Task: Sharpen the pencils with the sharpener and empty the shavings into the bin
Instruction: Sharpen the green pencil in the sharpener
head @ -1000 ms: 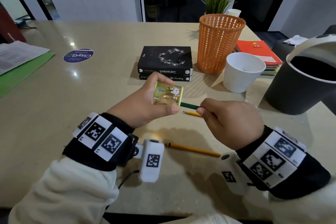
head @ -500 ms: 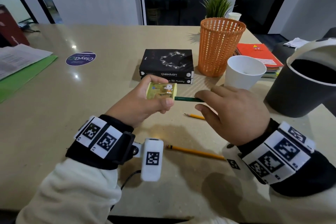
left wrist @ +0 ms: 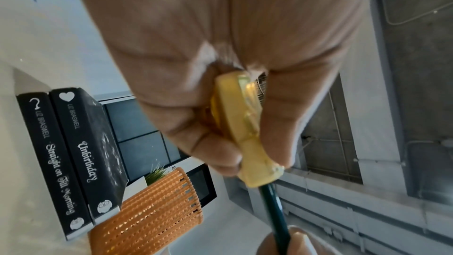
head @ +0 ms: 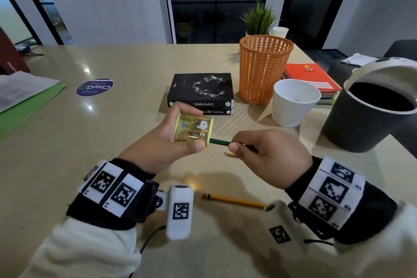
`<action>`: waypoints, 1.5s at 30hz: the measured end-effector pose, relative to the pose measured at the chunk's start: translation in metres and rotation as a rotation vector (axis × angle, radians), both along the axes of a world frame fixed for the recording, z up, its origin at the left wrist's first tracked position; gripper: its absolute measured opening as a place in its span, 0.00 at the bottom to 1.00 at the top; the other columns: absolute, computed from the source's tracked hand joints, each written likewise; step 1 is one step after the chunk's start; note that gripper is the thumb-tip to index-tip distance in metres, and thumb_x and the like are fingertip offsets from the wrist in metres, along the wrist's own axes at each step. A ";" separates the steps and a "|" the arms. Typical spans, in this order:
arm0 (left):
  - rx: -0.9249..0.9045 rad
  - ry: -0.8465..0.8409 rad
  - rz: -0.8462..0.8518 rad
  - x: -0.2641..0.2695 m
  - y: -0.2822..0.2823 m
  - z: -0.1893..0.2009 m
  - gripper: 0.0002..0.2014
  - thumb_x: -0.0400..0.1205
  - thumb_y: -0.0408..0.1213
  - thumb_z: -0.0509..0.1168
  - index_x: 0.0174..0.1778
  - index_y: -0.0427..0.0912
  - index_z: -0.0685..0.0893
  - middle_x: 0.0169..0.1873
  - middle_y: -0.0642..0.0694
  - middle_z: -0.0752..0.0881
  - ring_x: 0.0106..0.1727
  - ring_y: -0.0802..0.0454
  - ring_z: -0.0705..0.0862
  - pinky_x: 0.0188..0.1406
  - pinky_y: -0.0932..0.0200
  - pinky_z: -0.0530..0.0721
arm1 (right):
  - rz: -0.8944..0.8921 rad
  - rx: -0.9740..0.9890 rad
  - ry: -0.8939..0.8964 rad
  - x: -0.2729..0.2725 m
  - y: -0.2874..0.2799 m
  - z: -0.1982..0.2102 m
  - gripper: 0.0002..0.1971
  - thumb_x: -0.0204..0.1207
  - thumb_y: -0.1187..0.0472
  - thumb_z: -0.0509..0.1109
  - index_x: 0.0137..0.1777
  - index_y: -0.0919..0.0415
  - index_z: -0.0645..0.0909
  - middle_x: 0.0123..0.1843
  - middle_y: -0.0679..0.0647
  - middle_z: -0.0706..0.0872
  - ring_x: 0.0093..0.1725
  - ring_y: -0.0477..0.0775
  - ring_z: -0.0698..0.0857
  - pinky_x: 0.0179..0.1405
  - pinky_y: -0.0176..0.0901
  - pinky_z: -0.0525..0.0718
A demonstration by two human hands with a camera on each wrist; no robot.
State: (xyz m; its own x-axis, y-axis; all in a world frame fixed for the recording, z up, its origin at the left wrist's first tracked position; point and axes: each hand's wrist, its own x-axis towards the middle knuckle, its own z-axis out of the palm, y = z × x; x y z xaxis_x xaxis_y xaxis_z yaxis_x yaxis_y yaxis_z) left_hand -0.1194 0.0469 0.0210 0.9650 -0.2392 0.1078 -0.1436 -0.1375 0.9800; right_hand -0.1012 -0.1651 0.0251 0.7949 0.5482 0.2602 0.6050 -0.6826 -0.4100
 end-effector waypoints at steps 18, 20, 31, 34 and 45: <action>-0.166 0.139 0.008 0.006 -0.006 -0.005 0.25 0.62 0.37 0.74 0.54 0.49 0.74 0.41 0.47 0.82 0.35 0.56 0.82 0.39 0.63 0.82 | -0.015 -0.125 -0.438 -0.004 0.001 -0.003 0.15 0.76 0.52 0.56 0.34 0.57 0.78 0.20 0.50 0.77 0.17 0.58 0.76 0.17 0.33 0.58; -0.050 0.100 0.010 0.006 -0.005 -0.004 0.26 0.61 0.44 0.74 0.54 0.55 0.74 0.46 0.50 0.81 0.39 0.58 0.83 0.44 0.63 0.81 | -0.023 -0.101 -0.355 -0.002 0.000 -0.004 0.16 0.76 0.49 0.54 0.33 0.55 0.77 0.18 0.50 0.76 0.17 0.57 0.75 0.17 0.32 0.54; 0.148 -0.019 0.046 0.000 -0.005 0.004 0.23 0.67 0.41 0.70 0.55 0.58 0.71 0.48 0.55 0.80 0.41 0.69 0.83 0.41 0.73 0.80 | 0.012 -0.066 -0.031 0.001 0.001 -0.001 0.13 0.81 0.48 0.54 0.40 0.48 0.77 0.28 0.46 0.78 0.32 0.51 0.79 0.26 0.43 0.69; 0.086 0.002 0.078 0.000 -0.004 0.005 0.24 0.68 0.41 0.74 0.56 0.55 0.71 0.47 0.55 0.81 0.39 0.70 0.84 0.39 0.75 0.79 | 0.007 -0.142 -0.304 0.000 -0.001 0.000 0.17 0.75 0.46 0.54 0.44 0.54 0.80 0.29 0.46 0.82 0.27 0.56 0.82 0.17 0.34 0.62; 0.094 0.022 0.033 -0.001 -0.002 0.005 0.24 0.66 0.41 0.70 0.55 0.56 0.70 0.47 0.54 0.80 0.39 0.71 0.83 0.39 0.75 0.79 | 0.022 -0.128 -0.405 -0.003 -0.002 -0.002 0.16 0.76 0.52 0.55 0.32 0.58 0.74 0.19 0.49 0.76 0.16 0.58 0.74 0.20 0.30 0.50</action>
State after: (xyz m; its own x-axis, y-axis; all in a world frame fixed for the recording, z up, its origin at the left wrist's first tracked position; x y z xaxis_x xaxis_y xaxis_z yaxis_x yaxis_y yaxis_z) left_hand -0.1205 0.0449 0.0255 0.9743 -0.2155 0.0651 -0.1160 -0.2329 0.9655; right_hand -0.1043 -0.1668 0.0232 0.6304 0.6121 0.4775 0.7145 -0.6979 -0.0487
